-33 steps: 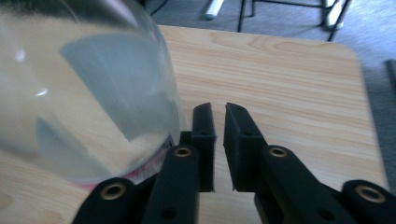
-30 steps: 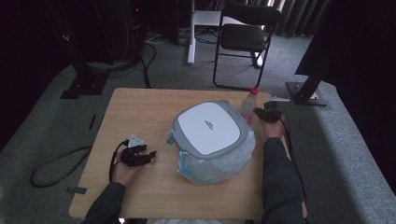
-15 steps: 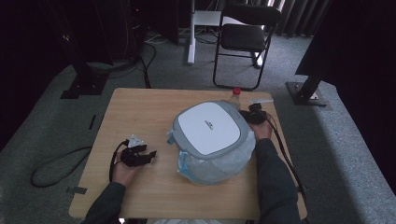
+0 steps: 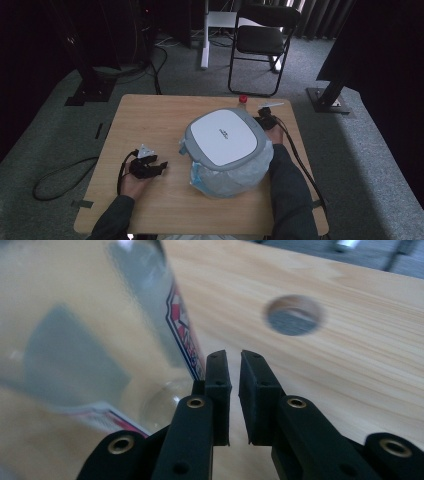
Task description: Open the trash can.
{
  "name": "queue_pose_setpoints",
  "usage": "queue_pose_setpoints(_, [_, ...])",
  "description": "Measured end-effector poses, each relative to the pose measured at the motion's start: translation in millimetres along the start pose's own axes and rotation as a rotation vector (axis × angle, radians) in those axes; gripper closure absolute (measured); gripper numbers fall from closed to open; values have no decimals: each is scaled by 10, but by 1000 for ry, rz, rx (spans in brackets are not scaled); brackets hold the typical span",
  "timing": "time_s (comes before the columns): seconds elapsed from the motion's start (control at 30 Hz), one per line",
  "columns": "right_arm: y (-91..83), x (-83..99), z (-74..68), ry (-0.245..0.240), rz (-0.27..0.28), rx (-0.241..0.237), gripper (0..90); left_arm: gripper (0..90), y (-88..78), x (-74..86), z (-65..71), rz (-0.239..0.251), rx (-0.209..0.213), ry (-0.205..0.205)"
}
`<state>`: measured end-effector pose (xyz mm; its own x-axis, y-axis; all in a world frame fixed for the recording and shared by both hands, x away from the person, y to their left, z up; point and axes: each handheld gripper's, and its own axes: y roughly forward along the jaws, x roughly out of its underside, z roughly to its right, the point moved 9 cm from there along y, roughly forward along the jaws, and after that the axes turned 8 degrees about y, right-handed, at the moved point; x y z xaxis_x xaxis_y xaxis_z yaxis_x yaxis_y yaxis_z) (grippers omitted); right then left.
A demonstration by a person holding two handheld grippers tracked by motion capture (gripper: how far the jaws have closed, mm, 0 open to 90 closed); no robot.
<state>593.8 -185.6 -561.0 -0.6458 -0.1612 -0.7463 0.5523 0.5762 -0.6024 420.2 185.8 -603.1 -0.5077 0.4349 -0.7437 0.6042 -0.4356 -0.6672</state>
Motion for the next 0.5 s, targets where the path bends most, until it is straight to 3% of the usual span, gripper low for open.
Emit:
queue_pose_setpoints(0.07, [30, 23, -104, -20, -4, -37, 812, 438, 0, 0, 0, -1, -1, 2])
queue_pose_setpoints(0.33, [130, 179, -491, -103, -42, -108, 816, 437, 3, -2, 2, -1, -1, 4])
queue_pose_setpoints(0.5, [203, 262, -760, -213, -110, -157, 816, 437, 5, -3, 5, 0, -2, 4])
